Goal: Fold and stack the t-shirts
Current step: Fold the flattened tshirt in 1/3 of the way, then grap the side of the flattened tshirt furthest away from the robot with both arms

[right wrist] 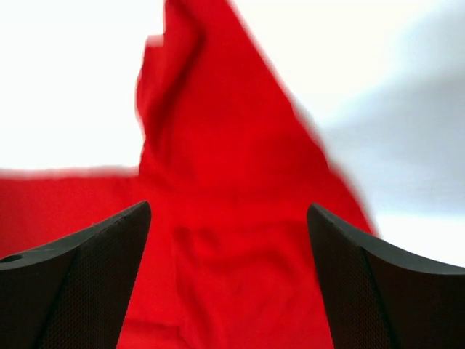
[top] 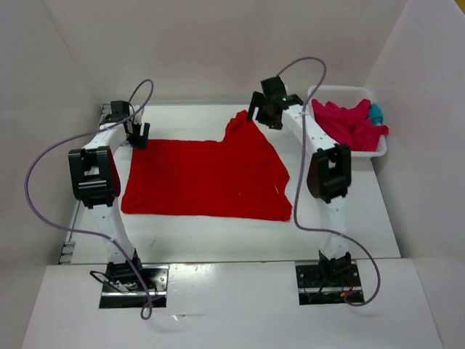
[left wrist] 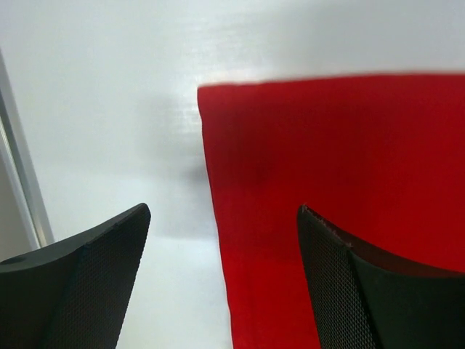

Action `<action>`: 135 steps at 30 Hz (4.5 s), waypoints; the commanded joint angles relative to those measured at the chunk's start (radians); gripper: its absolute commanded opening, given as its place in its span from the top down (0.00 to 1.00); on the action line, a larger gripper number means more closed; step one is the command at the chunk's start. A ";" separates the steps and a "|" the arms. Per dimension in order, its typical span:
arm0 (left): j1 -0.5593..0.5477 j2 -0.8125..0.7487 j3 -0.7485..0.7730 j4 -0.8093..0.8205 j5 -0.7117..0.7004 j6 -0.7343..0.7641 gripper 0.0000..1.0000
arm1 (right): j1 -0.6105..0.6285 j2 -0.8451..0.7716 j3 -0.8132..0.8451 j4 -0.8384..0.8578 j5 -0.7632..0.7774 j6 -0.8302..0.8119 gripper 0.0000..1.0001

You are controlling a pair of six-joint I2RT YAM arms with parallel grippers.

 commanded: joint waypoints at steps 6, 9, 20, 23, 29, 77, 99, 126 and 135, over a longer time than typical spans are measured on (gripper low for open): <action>0.010 0.079 0.107 -0.026 0.027 -0.046 0.10 | -0.021 0.588 0.791 -0.279 0.133 -0.081 0.10; 0.042 0.019 0.043 -0.046 0.027 -0.025 0.10 | -0.032 0.673 0.996 -0.460 0.147 -0.047 0.10; 0.186 -0.364 -0.406 -0.255 0.100 0.174 0.10 | 0.054 -0.090 -0.067 -0.260 0.190 -0.021 0.09; 0.246 -0.410 -0.457 -0.301 0.168 0.208 0.10 | 0.042 -0.351 -0.414 -0.117 0.107 0.069 0.09; 0.246 -0.424 -0.574 -0.263 0.147 0.233 0.10 | 0.052 -0.559 -0.865 -0.014 -0.059 0.248 0.09; 0.217 -0.679 -0.551 -0.634 -0.114 0.372 0.11 | 0.364 -1.056 -0.871 -0.456 -0.085 0.468 0.35; 0.110 0.004 0.101 -0.227 0.219 0.050 0.06 | -0.028 0.654 1.018 -0.273 0.098 -0.058 0.35; 0.056 0.134 0.051 -0.175 0.186 0.001 0.32 | 0.041 0.717 0.913 -0.427 0.109 -0.073 0.47; 0.047 0.113 0.051 -0.175 0.187 0.010 0.81 | 0.041 0.699 0.880 -0.405 -0.031 -0.095 1.00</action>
